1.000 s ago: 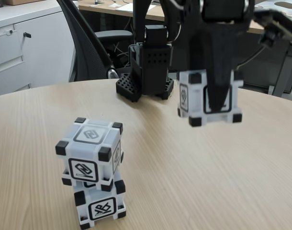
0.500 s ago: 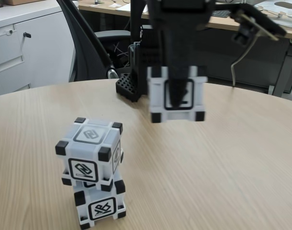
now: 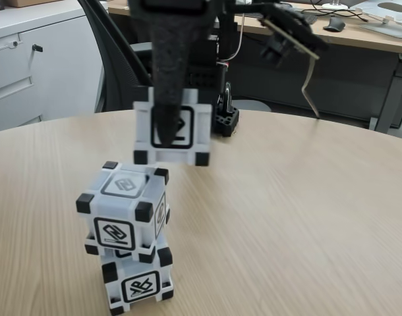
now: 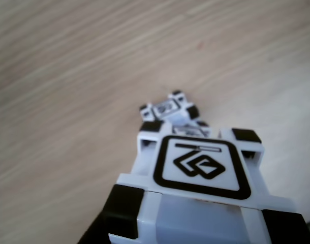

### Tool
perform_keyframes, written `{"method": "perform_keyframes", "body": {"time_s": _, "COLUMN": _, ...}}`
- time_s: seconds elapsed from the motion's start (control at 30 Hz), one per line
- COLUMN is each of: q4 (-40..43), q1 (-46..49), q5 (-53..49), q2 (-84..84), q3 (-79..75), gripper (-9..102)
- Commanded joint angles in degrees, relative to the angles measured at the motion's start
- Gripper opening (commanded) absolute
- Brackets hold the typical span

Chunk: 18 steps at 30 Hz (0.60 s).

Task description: Stack cubes from left to right.

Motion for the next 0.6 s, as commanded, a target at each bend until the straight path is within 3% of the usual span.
{"method": "perform_keyframes", "body": {"time_s": 0.0, "q4": -0.62, "q1": 1.76, "q5": -1.14, "q2": 2.99, "q3": -3.25, "gripper": 1}}
{"method": "perform_keyframes", "body": {"time_s": 0.27, "q4": -0.62, "q1": 3.96, "q5": -2.81, "q2": 2.37, "q3": -3.96, "gripper": 1}}
{"method": "perform_keyframes", "body": {"time_s": 0.57, "q4": 0.09, "q1": 4.75, "q5": -2.99, "q2": 1.85, "q3": -16.35, "gripper": 1}}
